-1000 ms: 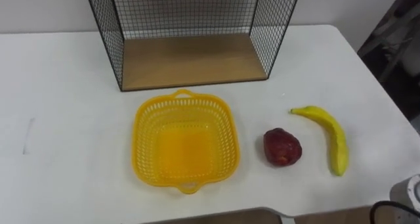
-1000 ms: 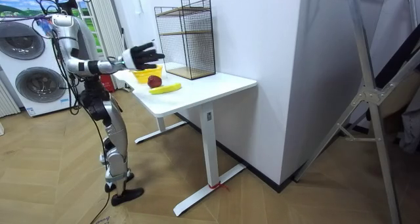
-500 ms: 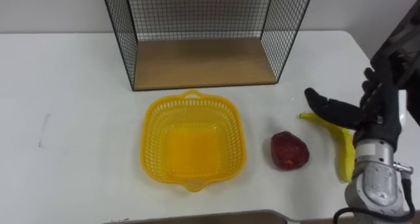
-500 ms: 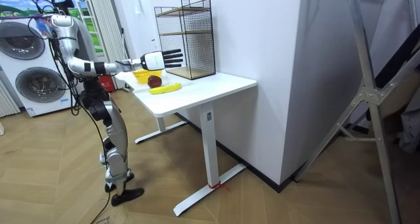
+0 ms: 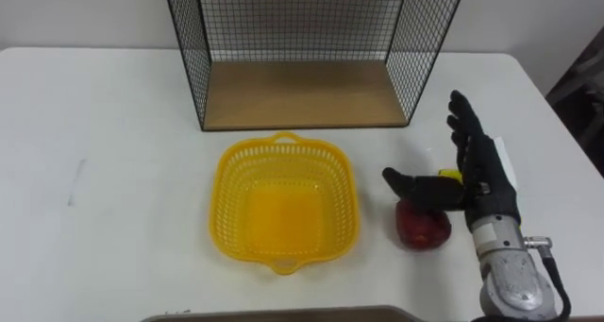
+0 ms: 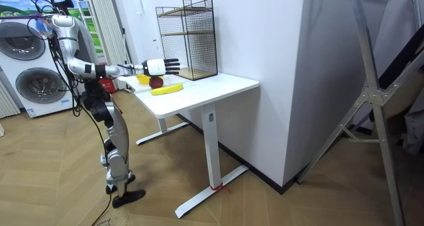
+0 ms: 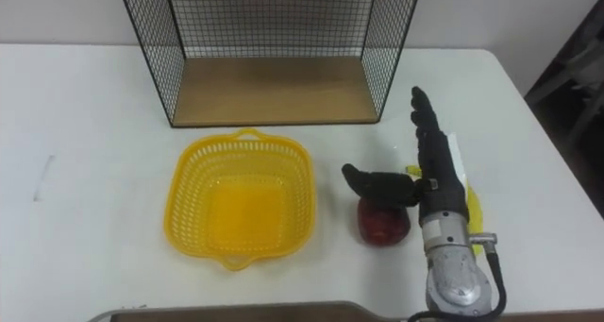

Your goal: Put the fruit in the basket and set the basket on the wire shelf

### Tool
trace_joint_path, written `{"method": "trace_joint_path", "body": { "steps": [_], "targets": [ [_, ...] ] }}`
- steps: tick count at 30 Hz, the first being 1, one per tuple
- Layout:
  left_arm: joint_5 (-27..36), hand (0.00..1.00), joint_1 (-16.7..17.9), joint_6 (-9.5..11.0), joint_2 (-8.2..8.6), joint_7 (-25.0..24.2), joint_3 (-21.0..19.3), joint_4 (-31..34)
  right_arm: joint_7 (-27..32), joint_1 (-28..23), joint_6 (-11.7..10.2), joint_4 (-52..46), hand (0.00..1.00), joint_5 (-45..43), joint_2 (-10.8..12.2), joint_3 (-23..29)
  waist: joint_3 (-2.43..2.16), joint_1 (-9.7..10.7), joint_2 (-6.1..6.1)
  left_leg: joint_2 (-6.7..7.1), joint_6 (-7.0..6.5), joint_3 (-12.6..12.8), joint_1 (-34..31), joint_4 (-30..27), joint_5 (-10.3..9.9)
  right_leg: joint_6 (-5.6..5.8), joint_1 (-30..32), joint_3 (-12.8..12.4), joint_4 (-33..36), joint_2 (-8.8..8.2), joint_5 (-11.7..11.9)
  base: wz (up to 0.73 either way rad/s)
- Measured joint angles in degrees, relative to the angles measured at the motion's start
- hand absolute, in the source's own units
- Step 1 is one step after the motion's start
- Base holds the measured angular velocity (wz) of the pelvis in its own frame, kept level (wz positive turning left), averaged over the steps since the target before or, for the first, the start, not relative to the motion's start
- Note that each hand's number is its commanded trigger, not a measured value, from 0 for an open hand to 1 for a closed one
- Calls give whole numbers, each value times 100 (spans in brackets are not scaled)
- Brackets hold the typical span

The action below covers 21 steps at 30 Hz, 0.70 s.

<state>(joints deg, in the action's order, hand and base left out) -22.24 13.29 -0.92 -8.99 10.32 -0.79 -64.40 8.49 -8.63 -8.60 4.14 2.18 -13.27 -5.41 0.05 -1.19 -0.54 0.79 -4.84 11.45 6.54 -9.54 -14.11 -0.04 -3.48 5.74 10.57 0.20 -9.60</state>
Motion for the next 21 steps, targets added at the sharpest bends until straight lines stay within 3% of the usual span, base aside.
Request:
{"method": "trace_joint_path", "body": {
  "steps": [10,21],
  "targets": [
    [10,0,-27,-2,0,6,2,17,-2,-188,1,0,0,-25,4,-18,-30,-46,62,0,0,31,-19,-2,0,2,40,-72,9,-6,7,-2],
    [9,0,-21,-5,1,6,-4,-8,-122,-333,2,3,0,-38,4,-10,-39,-36,36,-2,-1,69,6,1,0,2,57,-101,9,-1,9,-1]
  ]
}}
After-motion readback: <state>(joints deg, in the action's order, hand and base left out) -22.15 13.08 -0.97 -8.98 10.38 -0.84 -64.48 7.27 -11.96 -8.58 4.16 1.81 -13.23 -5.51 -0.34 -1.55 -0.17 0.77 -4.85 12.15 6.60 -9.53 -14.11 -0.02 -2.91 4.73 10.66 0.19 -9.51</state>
